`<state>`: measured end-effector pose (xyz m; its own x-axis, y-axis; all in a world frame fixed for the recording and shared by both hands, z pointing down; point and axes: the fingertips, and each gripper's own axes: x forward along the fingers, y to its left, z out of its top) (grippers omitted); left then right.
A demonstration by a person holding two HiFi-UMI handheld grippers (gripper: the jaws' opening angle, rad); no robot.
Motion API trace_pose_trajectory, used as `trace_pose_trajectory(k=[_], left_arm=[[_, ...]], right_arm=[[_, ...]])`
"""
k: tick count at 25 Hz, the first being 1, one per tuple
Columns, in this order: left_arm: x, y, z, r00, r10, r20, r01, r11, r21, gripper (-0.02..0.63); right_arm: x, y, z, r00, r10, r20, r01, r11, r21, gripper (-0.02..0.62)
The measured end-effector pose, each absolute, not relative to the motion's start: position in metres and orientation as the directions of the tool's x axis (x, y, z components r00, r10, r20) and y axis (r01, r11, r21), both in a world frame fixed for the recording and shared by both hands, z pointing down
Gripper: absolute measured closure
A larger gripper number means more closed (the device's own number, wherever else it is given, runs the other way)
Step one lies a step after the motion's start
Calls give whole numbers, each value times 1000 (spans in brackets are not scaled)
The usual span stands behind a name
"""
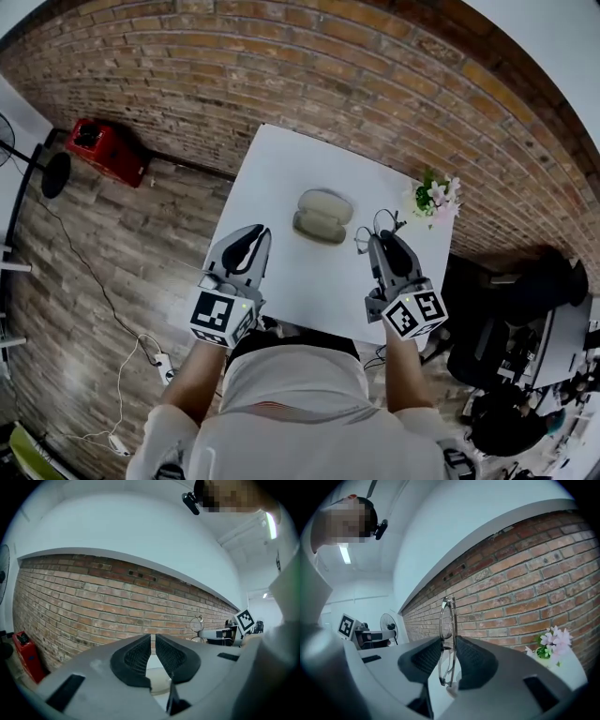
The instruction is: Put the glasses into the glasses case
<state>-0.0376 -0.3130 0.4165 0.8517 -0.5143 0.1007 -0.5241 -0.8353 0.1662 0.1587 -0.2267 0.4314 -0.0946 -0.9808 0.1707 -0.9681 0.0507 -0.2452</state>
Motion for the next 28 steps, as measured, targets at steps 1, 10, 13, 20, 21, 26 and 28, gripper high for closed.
trace_pose_trajectory(k=[1,10,13,20,21,26,28], left_arm=[[-33,-315,419,859,-501,103,-512,-842,174,566],[10,-312,435,885,-443,146,-465,-863,198,566],[12,-313,440,873,-458,169,-486,-851,198,566],[7,-314,453,838,-503,210,-541,-814,211,566],[6,-315,456,833,-510,216,-550,-808,213,566],[-4,-314,471,806,-539,244,-588,-774,235,566],[-8,-313,476,799,-546,251,-598,-764,241,566]], right_arm=[[161,-226,433,-87,-980,176,-970,43,-240,443],[185,-228,469,-147,-945,292,-968,78,-237,442],[191,-238,483,-193,-922,337,-963,113,-245,442],[179,-272,523,-338,-822,458,-940,270,-208,442],[175,-277,531,-354,-799,486,-935,302,-185,442],[157,-300,573,-406,-676,615,-890,444,-100,442],[148,-304,594,-434,-584,686,-843,533,-79,442]])
